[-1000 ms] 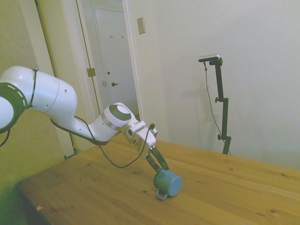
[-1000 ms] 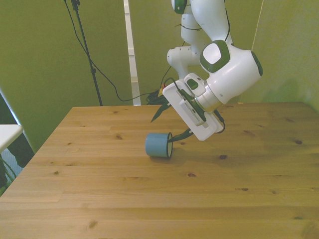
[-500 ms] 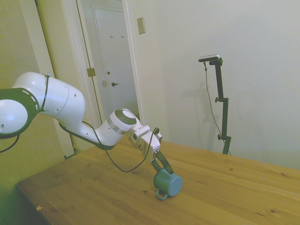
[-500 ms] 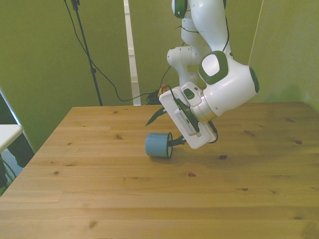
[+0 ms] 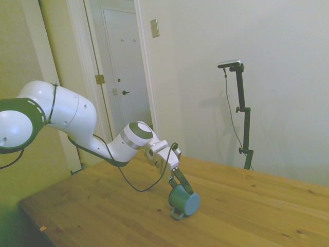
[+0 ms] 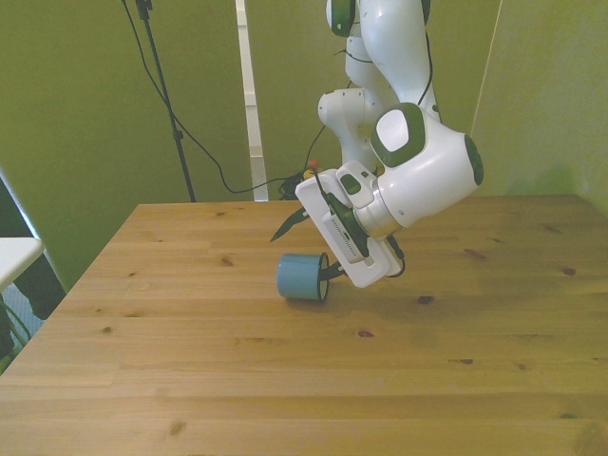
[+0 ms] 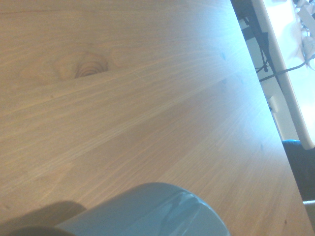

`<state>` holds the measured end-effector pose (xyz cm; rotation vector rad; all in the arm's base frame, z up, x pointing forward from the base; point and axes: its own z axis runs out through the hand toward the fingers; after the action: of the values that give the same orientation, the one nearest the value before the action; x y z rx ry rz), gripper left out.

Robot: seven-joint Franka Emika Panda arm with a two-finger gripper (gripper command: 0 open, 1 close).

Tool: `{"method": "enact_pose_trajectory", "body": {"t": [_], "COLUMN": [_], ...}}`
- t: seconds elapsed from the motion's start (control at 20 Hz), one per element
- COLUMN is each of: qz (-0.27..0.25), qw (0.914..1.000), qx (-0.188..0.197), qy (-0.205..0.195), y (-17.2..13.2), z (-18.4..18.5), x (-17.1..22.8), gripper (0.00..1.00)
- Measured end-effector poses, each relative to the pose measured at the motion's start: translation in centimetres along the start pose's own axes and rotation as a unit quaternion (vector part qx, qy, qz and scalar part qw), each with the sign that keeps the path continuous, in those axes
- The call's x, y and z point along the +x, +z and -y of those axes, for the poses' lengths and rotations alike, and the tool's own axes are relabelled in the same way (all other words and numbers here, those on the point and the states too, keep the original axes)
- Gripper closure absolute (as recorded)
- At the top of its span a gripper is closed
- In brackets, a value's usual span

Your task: Flip the mug upright

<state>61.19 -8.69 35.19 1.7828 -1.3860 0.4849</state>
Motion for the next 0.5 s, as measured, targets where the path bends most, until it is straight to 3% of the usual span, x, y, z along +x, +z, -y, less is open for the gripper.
{"method": "enact_pose_trajectory", "body": {"t": [0.5], "qz": [0.0], "qw": [1.0], "qx": [0.0], "qy": [-0.001], "y": [0.12], "z": [0.1], "x": [-0.15], "gripper": [1.0]}}
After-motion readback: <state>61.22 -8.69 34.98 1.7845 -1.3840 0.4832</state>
